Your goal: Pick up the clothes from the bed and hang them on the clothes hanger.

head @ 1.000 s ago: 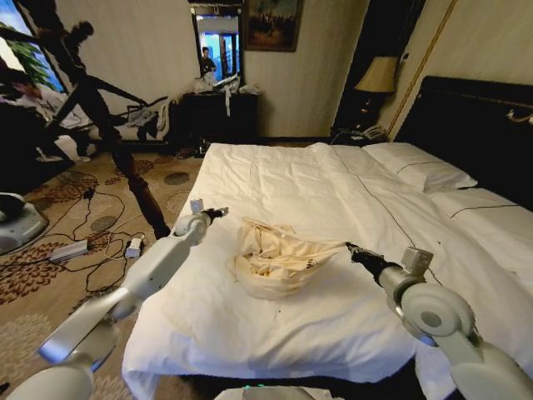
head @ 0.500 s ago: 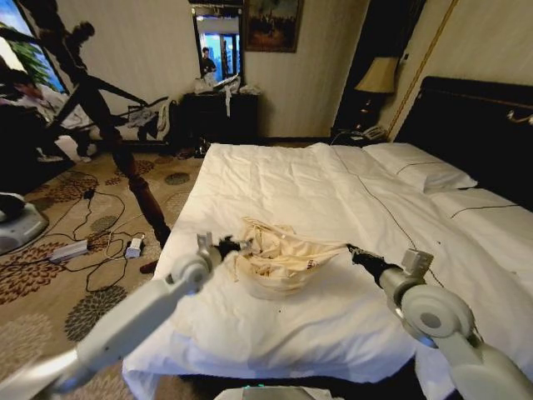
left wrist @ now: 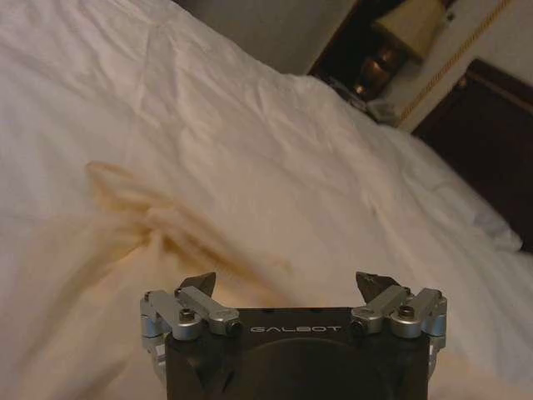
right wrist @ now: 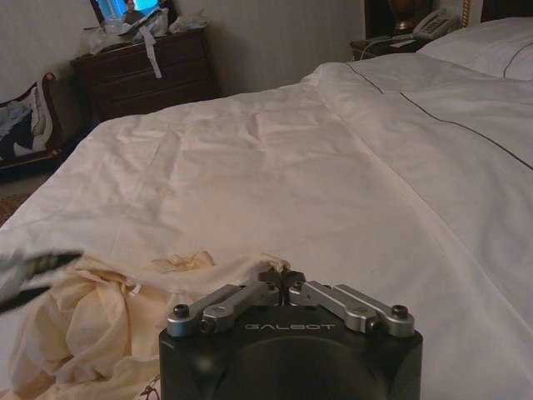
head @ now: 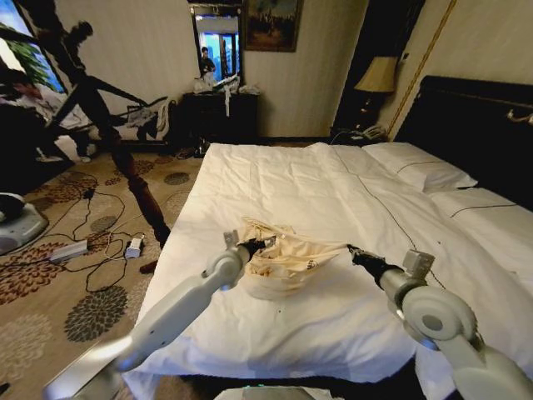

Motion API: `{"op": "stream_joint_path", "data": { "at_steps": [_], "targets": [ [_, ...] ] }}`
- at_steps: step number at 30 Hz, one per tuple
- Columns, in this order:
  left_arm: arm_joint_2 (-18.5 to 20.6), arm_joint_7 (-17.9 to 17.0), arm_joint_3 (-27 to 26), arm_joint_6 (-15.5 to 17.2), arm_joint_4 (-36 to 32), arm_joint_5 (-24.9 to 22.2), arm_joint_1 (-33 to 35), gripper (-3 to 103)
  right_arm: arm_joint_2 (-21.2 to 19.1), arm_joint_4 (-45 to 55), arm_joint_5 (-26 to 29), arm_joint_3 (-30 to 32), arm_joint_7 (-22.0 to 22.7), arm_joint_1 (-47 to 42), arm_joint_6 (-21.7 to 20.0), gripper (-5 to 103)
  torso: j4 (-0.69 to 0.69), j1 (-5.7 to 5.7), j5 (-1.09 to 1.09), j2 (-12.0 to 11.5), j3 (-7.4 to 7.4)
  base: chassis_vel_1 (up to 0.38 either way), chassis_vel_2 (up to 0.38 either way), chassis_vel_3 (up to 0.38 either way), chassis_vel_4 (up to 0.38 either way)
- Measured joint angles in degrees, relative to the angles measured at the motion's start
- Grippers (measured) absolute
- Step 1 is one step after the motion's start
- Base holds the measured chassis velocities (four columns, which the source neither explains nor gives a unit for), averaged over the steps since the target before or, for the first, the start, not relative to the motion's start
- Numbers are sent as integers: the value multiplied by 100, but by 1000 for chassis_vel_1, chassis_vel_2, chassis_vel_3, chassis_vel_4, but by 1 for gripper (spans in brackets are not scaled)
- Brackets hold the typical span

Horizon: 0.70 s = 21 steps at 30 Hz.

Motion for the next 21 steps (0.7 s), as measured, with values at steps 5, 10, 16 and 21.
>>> {"op": "stream_joint_path", "data": {
  "at_steps": [5,10,16,21],
  "targets": [
    [-562,-50,-80,77,540,-230,-265,93,3,5,3,14,3,3,0,0,-2,0,0,0,0,0,0,0,0],
    [-767,-75,-49,91,704,-225,-216,93,-23,-5,24,62,4,27,2,0,0,0,-1,0,0,0,0,0,0],
    [-302,-79,-89,19,404,-19,100,93,-22,-11,30,172,8,-26,2,0,3,0,-2,0,0,0,0,0,0],
    [-197,256,-366,108,490,-91,230,90,-33,-11,43,164,8,-3,2,0,1,0,-2,0,0,0,0,0,0]
  ]
}}
